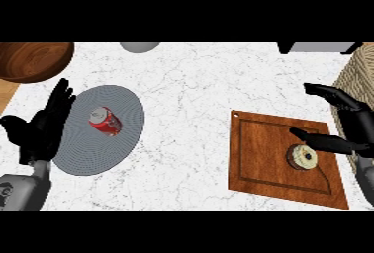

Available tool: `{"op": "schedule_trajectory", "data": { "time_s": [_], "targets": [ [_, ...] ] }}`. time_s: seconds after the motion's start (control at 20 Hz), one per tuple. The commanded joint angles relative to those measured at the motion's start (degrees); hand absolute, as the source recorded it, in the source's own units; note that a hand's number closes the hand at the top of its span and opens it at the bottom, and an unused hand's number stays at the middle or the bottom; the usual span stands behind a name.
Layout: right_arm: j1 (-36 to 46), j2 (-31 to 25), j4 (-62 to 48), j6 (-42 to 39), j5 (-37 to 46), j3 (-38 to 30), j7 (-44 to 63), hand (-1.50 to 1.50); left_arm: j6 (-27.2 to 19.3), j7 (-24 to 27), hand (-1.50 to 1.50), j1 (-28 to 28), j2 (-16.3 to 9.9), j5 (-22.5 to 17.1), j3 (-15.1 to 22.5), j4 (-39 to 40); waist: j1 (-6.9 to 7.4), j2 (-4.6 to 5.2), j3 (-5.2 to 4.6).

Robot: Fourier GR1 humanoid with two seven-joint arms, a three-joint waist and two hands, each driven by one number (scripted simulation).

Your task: Pick the cupcake from the cutting board and place it in the basket

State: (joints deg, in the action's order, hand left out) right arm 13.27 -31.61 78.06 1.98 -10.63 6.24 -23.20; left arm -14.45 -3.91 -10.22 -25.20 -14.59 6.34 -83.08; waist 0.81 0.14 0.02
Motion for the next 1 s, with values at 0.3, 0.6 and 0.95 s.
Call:
{"op": "schedule_trajectory", "data": {
  "time_s": [0.3,0.6,0.95],
  "targets": [
    [2.4,-21.0,2.7,-6.9,8.9,-0.2,20.3,-1.5,-2.3,-2.9,0.0,-0.4,0.9,2.0,0.3,-0.4,-1.49,-0.45,-0.23],
    [2.7,-32.3,5.9,-26.3,8.3,5.4,26.5,-1.5,-0.9,-2.2,0.0,-0.4,0.3,1.6,-0.7,0.5,-1.02,-0.25,-0.22],
    [0.2,-30.5,14.2,-33.1,3.0,-0.8,33.3,-1.5,0.1,-2.8,0.0,-0.9,1.6,3.5,-2.5,0.8,-1.19,-0.27,-0.06]
  ]
}}
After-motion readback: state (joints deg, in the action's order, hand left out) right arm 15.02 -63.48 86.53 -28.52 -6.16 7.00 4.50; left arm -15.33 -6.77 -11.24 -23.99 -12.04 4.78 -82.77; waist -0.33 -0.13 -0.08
